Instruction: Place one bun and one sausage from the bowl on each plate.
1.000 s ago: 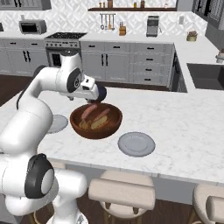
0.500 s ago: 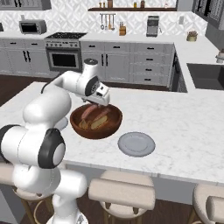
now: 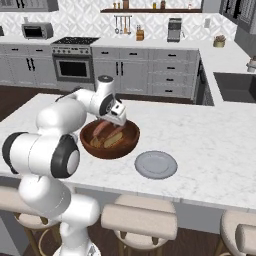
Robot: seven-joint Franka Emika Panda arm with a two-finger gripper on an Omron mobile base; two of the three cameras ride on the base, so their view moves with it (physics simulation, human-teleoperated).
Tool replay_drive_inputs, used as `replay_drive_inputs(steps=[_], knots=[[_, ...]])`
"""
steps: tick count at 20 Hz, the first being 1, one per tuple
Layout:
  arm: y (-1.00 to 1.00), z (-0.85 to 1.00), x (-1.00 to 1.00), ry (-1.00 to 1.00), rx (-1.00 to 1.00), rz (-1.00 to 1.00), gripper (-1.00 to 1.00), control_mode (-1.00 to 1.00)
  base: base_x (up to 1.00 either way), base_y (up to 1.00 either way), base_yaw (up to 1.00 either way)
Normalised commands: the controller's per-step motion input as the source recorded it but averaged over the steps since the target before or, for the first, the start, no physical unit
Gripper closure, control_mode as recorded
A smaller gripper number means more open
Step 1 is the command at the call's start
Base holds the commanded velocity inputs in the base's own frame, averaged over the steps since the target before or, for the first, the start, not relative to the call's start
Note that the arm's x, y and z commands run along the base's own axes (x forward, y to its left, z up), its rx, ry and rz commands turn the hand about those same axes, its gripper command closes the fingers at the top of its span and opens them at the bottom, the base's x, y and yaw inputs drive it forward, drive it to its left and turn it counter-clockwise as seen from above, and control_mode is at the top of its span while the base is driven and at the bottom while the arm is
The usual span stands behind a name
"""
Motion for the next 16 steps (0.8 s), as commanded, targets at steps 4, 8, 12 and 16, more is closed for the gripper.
replay_drive_inputs(steps=[4,8,12,16], knots=[[0.05,-0.46,0.34,0.00,-0.04,-0.01,-1.00,-1.00,0.00,0.00,0.00],[0.01,-0.36,0.26,0.00,-0.02,-0.01,-1.00,-1.00,0.00,0.00,0.00],[0.00,-0.17,0.30,0.00,0.00,-0.01,-1.00,-1.00,0.00,0.00,0.00],[0.01,-0.14,0.32,0.00,0.00,-0.01,-1.00,-1.00,0.00,0.00,0.00]])
